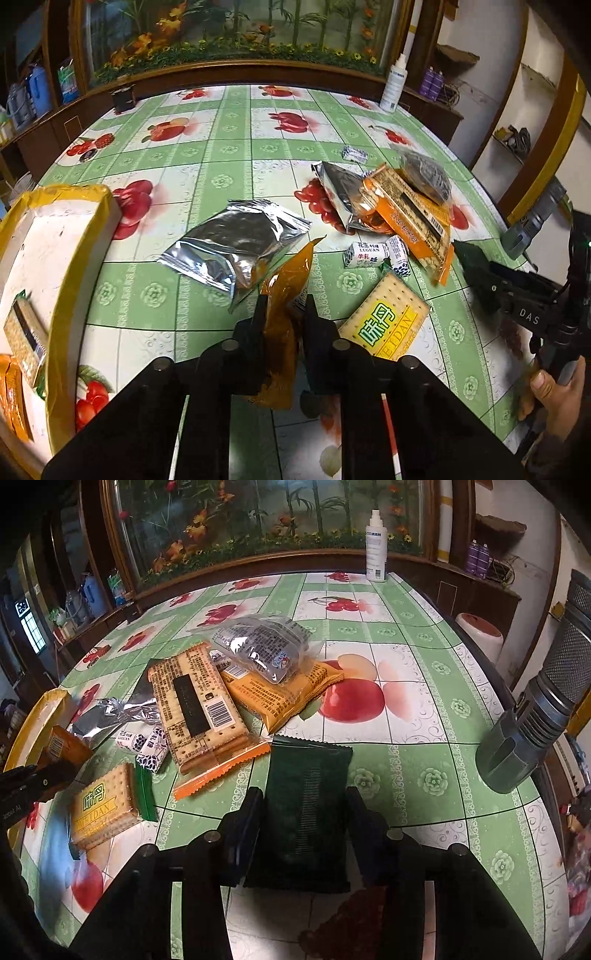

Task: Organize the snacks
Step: 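Grasp an orange snack bag with the left tool while the right tool grasps the dark green packet, then place the orange bag and dark green packet into the yellow tray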

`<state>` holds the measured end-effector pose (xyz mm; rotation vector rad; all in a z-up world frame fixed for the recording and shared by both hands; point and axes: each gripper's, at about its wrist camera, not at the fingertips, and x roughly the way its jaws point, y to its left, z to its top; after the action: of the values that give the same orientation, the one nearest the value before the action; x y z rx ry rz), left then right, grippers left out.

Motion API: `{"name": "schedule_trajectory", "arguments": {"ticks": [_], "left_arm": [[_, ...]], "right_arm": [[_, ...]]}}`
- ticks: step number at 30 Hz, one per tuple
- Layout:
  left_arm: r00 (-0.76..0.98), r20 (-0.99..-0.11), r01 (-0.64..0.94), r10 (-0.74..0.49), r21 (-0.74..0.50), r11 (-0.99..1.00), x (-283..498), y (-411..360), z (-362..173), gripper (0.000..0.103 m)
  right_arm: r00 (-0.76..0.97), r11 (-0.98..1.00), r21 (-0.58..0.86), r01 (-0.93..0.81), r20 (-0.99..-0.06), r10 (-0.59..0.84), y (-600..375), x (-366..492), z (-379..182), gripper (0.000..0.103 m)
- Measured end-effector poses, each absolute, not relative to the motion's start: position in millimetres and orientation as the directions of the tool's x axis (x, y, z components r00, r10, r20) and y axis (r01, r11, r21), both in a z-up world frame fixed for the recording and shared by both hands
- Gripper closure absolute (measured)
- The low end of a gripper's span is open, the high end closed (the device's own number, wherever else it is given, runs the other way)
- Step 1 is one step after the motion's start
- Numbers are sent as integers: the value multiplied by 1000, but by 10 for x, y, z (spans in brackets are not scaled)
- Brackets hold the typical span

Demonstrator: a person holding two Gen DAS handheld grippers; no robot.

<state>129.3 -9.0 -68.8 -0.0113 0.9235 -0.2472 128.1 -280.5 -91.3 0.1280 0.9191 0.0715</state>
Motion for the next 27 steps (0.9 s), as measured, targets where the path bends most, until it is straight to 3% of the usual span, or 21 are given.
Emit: {"name": "schedule_trajectory", "arguments": {"ticks": [10, 27], "left_arm": [[600, -750, 172, -280, -221, 960, 1085, 266, -531, 90], [660, -727, 33, -190, -224, 974, 733, 967, -433, 90]], "right_arm": [[648, 973, 220, -67, -732, 211, -2683, 1024, -601, 57], [595, 907, 276, -319, -686, 418, -1620, 966, -343, 57]]}}
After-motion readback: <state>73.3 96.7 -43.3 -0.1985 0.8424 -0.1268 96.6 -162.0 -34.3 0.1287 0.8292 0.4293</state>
